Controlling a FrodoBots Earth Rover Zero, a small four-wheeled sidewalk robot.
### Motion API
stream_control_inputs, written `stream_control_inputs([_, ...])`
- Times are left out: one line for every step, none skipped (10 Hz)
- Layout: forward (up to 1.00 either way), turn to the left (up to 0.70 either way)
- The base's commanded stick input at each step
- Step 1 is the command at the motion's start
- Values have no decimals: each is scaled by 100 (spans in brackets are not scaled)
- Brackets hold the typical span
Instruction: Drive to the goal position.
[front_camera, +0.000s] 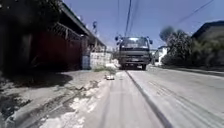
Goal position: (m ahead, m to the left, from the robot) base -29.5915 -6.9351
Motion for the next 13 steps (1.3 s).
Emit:
stream_control_inputs([0,-70])
stream_control_inputs([0,-70])
stream_control_inputs([0,-70])
stream_control_inputs([0,-70])
stream_control_inputs([0,-70])
stream_control_inputs([0,-70])
stream_control_inputs([0,-70])
stream_control_inputs([0,-70])
stream_control_inputs([0,-70])
stream_control_inputs([0,-70])
stream_control_inputs([0,-70])
stream_control_inputs([0,-70])
stream_control_inputs([0,-70])
